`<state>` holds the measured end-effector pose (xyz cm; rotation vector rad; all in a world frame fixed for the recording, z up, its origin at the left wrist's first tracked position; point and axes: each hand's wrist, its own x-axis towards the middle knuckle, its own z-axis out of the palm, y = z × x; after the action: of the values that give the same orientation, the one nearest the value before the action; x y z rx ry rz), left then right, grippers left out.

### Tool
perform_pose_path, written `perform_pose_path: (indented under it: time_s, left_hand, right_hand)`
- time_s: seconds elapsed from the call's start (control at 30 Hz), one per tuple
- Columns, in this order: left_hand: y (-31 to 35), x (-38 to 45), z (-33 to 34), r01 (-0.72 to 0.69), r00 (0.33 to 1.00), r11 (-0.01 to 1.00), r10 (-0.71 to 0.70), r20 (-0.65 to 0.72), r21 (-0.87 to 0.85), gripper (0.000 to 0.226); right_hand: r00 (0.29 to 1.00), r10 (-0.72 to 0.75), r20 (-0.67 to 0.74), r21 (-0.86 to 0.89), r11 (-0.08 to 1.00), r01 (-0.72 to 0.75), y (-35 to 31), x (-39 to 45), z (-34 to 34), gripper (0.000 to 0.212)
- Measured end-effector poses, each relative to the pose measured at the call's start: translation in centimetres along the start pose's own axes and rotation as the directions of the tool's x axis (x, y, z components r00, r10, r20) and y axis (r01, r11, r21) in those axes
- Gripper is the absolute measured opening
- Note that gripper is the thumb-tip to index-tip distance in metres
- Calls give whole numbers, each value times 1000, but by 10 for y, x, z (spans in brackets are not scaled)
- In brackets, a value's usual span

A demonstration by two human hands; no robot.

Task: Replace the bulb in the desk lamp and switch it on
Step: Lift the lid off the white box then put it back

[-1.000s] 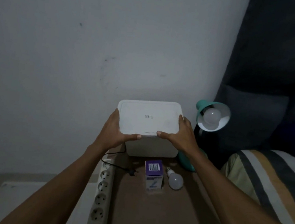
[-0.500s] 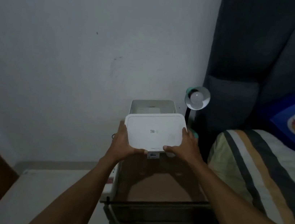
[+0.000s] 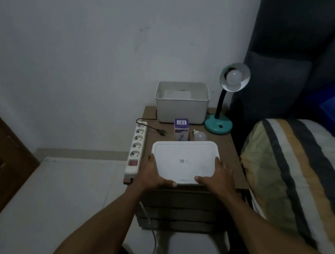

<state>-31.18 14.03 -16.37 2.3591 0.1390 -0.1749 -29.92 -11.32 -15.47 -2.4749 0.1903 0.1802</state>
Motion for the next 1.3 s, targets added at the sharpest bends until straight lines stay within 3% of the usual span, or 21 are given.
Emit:
perform_pose_path:
  time_s: [0.2,0.53,0.67,0.87,1.0,1.13,1.3]
  left_hand:
    - [-7,-1,15,117,991,978,-126,39,172,146]
    - [5,21,11,125,983,915,-167,77,383,137]
    - [21,37,-2,79,996,943,-85,7,322,128]
    - [44,94,-37,4,966,981,46,-255,193,80]
    - [56,141,-62,-14,939,995,48,-339,103,76]
    - [58,199,-82,-47,927,996,69,-368,70,84]
    - [64,263,-98,-82,941,996,70,-330,-22,117]
  right_hand:
    - [994,96,57,-124,988,-88,0,3,18,115]
    - [979,175,107,-262,955,-142,-12,18,16,93]
    - [993,121,8,-214,970,-116,-23,35,5,79]
    - [995,24,-102,-24,999,-27,-48,82,-10,55]
    - [993,9,-121,73,997,-1,-59,115,-8,48]
    - [986,23,-167,143,990,1,-70,141,3,51]
    - [975,83,-205,110,992,-61,-68,172,20,52]
